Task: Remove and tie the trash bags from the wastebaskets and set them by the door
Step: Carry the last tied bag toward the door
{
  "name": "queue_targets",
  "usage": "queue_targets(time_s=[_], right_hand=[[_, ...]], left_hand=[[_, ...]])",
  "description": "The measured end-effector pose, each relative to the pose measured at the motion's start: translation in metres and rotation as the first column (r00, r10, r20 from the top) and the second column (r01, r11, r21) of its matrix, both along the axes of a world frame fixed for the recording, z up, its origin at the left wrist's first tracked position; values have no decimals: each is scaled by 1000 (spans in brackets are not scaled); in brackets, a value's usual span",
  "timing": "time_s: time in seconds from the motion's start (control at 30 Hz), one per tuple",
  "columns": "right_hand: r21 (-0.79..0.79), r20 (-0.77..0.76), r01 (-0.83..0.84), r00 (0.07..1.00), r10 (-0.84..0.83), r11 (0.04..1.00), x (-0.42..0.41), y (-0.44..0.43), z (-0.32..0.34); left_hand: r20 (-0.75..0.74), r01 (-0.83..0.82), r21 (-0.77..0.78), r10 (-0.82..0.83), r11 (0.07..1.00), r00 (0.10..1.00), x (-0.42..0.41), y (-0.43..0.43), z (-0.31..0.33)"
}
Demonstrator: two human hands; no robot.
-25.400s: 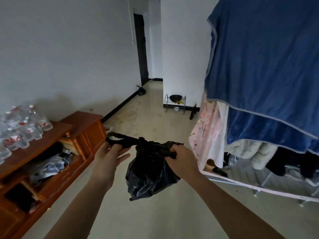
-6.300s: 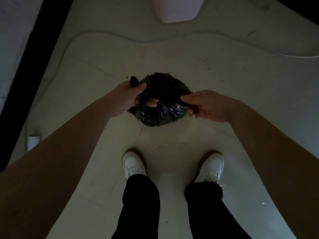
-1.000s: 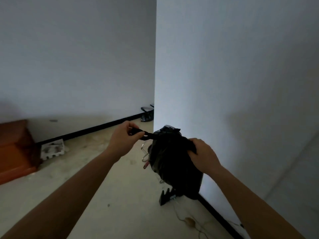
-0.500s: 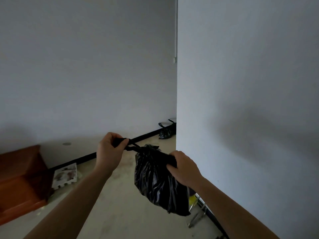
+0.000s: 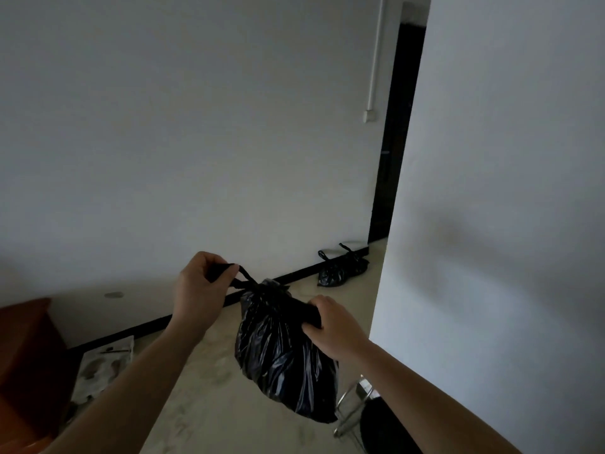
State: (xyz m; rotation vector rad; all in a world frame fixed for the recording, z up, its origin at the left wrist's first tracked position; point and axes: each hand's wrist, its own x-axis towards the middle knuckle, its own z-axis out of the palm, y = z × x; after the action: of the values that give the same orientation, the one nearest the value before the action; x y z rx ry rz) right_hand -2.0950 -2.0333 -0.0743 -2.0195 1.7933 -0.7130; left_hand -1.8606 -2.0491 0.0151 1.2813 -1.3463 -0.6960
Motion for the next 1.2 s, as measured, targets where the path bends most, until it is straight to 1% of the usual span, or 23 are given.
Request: queue_targets(time_s=[0.13, 0.23, 0.33, 0.5, 0.63, 0.7, 0.8, 0.9, 0.97, 1.03, 1.1, 1.2], right_hand=[[44, 21, 26, 999, -27, 999, 28, -104, -17], [71, 40, 82, 996, -85, 994, 39, -169, -15], [76, 68, 165, 983, -170, 983, 33, -221, -11], [121, 117, 274, 951, -288, 954, 8, -304, -30], [222, 126, 281, 941, -313, 934, -19, -374, -70], [277, 182, 260, 931, -316, 925, -41, -420, -87], [326, 241, 250, 910, -336, 912, -74, -494, -95], [295, 230, 263, 914, -335, 919, -92, -559, -80], [267, 191, 263, 928, -318, 927, -107, -603, -71], [267, 152, 267, 937, -314, 926, -123, -637, -70], [265, 83, 311, 936, -343, 912, -146, -672, -75], [274, 61, 383, 908, -414, 882, -189, -730, -91]], left_hand=[[2, 55, 31, -55, 998, 999, 34, -118, -19], [21, 108, 48, -110, 993, 994, 44, -208, -15], [36, 198, 56, -200, 979, 979, 33, -282, -6], [-1, 332, 80, -333, 940, 943, -10, -397, -18], [12, 415, 114, -419, 903, 908, -57, -483, -45], [34, 432, 130, -440, 892, 898, -84, -533, -54], [68, 436, 146, -449, 888, 891, -120, -607, -53], [111, 435, 136, -450, 890, 886, -147, -673, -42], [116, 430, 125, -444, 894, 889, -166, -718, -36], [84, 428, 123, -439, 895, 894, -182, -755, -34], [48, 429, 130, -437, 894, 898, -203, -795, -37], [21, 439, 141, -446, 887, 895, -240, -859, -52]])
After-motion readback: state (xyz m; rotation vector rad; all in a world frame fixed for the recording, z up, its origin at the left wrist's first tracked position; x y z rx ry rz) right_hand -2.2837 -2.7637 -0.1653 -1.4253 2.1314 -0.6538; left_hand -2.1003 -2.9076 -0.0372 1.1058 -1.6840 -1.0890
